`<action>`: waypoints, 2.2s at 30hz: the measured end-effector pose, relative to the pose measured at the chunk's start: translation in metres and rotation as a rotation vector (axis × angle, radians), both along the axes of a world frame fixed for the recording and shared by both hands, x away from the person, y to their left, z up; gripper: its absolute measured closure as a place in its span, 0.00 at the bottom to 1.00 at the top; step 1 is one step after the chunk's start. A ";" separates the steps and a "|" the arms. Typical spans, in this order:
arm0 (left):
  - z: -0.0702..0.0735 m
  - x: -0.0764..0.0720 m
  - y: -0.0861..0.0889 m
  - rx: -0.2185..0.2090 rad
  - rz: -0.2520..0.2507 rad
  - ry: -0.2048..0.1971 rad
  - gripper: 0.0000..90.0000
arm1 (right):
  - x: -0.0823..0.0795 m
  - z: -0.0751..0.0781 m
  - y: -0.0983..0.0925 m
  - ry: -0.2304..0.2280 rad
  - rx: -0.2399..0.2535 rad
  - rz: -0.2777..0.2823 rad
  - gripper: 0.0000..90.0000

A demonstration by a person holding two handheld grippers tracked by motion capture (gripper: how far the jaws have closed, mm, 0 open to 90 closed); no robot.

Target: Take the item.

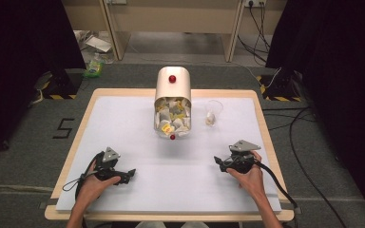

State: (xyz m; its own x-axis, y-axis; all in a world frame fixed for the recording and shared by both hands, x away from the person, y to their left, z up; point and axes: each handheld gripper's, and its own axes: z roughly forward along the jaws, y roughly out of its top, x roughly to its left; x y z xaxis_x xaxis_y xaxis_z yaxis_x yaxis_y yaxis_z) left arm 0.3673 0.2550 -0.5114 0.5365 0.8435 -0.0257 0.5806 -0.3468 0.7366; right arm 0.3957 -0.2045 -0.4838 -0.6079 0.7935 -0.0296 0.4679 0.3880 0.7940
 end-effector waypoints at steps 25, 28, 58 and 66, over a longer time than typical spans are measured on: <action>0.000 0.000 0.000 0.000 0.000 0.001 0.00 | -0.027 -0.017 -0.001 0.081 -0.051 0.029 0.23; 0.000 0.000 0.000 0.000 0.000 0.001 0.00 | -0.031 -0.017 0.000 0.081 -0.048 0.033 0.23; 0.000 0.000 0.000 -0.001 0.000 0.001 0.00 | -0.035 -0.018 0.001 0.083 -0.048 0.040 0.22; 0.000 0.000 0.000 -0.001 0.000 0.001 0.00 | -0.035 -0.018 0.001 0.083 -0.049 0.040 0.22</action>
